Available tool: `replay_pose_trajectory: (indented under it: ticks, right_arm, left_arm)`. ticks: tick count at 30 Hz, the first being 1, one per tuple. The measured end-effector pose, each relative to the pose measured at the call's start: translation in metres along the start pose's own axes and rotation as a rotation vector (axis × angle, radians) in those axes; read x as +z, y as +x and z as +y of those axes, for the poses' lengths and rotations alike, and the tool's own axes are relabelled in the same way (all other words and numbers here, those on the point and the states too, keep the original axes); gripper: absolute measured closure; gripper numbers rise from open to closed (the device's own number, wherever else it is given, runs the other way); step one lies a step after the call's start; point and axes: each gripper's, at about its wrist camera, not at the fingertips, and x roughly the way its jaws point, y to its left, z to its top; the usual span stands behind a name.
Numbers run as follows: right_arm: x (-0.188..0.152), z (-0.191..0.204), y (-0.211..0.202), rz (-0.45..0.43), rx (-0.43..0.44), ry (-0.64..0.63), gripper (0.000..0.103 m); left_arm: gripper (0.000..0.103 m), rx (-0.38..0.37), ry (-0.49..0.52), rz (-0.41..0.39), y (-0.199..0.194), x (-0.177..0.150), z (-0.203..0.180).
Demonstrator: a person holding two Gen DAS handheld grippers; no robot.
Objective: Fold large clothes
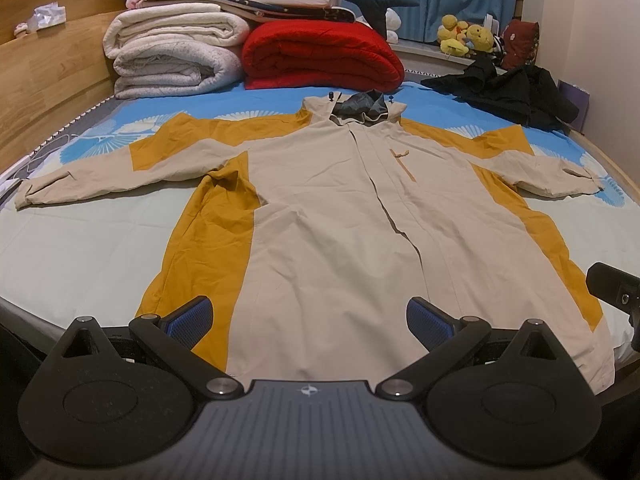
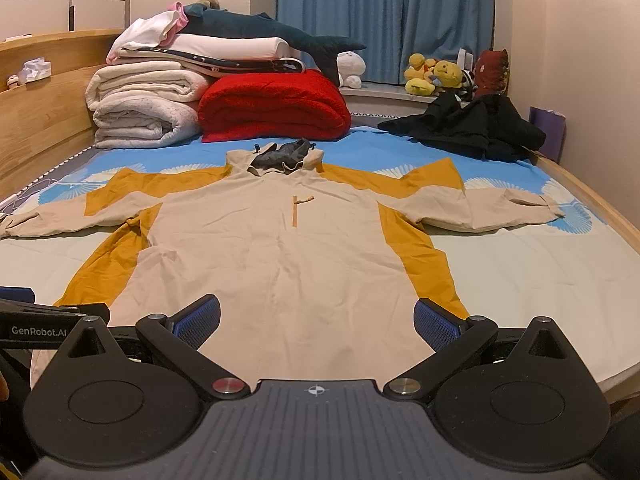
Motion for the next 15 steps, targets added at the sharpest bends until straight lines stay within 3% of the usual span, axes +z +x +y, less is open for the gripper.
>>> replay_pose_trajectory:
  ticks: [15]
  right_arm:
    - [0.0011, 0.0043, -0.0024, -0.027, -0.006, -0.010, 0.004]
  left_arm:
    - [0.000, -0.001, -0.001, 0.000, 0.0003, -0.0001, 0.0003]
